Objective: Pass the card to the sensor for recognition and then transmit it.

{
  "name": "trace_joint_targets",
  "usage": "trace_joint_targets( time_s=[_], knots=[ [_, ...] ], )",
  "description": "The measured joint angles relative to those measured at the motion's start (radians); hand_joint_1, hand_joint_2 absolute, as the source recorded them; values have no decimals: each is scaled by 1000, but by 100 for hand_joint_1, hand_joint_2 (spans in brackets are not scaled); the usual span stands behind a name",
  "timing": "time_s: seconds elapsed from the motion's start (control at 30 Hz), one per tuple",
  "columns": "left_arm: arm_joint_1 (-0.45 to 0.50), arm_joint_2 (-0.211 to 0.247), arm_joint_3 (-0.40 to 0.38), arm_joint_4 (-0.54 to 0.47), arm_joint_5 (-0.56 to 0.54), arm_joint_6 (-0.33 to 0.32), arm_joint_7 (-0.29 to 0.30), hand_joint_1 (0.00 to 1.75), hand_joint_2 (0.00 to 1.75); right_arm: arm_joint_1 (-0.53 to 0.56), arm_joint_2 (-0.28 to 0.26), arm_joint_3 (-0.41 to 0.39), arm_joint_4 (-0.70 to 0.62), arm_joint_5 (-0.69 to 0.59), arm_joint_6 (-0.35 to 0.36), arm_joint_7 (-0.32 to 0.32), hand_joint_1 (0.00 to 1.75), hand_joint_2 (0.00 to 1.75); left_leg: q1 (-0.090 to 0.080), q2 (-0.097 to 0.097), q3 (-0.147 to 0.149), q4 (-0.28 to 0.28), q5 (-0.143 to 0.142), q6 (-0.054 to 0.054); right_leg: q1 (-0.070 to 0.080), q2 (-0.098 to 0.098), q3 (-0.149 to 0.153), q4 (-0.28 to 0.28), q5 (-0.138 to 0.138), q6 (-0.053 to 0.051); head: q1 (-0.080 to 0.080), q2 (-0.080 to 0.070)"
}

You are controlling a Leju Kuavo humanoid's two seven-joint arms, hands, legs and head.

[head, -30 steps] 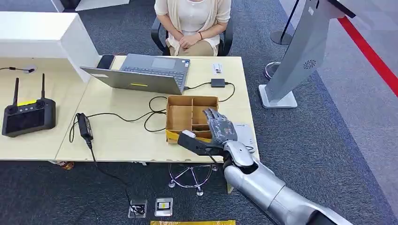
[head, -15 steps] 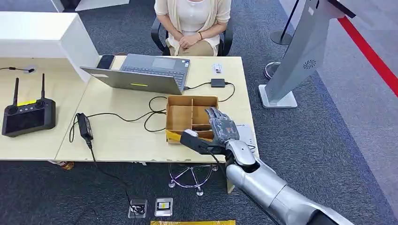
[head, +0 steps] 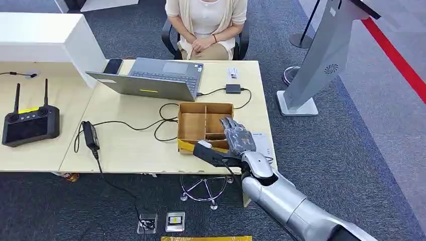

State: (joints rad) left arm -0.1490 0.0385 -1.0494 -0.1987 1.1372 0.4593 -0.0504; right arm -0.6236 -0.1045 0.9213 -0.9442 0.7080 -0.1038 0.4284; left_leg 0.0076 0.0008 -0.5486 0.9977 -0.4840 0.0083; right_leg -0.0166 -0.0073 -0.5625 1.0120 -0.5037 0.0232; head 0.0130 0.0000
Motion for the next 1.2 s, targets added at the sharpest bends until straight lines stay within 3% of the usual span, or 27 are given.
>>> trace_joint_targets(
  time_s=[0.37, 0.4, 0.43, 1.2],
  knots=[
    [0, 0, 0, 0, 0, 0, 0, 0, 0, 0, 2, 0, 6, 13, 5, 4, 0, 175, 0, 0, 0, 0, 0, 0, 0, 0, 0, 0, 0, 0, 0, 0],
    [0, 0, 0, 0, 0, 0, 0, 0, 0, 0, 2, 0, 8, 16, 5, 5, 157, 175, 0, 0, 0, 0, 0, 0, 0, 0, 0, 0, 0, 0, 0, 0],
    [0, 0, 0, 0, 0, -1, 0, 0, 0, 0, 3, 0, 10, 16, 4, 6, 175, 175, 0, 0, 0, 0, 0, 0, 0, 0, 0, 0, 0, 0, 0, 0],
    [2, 0, 0, 0, 2, 3, 0, 0, 0, -11, 21, -6, 45, 19, -9, -27, 175, 175, 0, 0, 0, 0, 0, 0, 0, 0, 0, 0, 0, 0, 0, 0]
  ],
)
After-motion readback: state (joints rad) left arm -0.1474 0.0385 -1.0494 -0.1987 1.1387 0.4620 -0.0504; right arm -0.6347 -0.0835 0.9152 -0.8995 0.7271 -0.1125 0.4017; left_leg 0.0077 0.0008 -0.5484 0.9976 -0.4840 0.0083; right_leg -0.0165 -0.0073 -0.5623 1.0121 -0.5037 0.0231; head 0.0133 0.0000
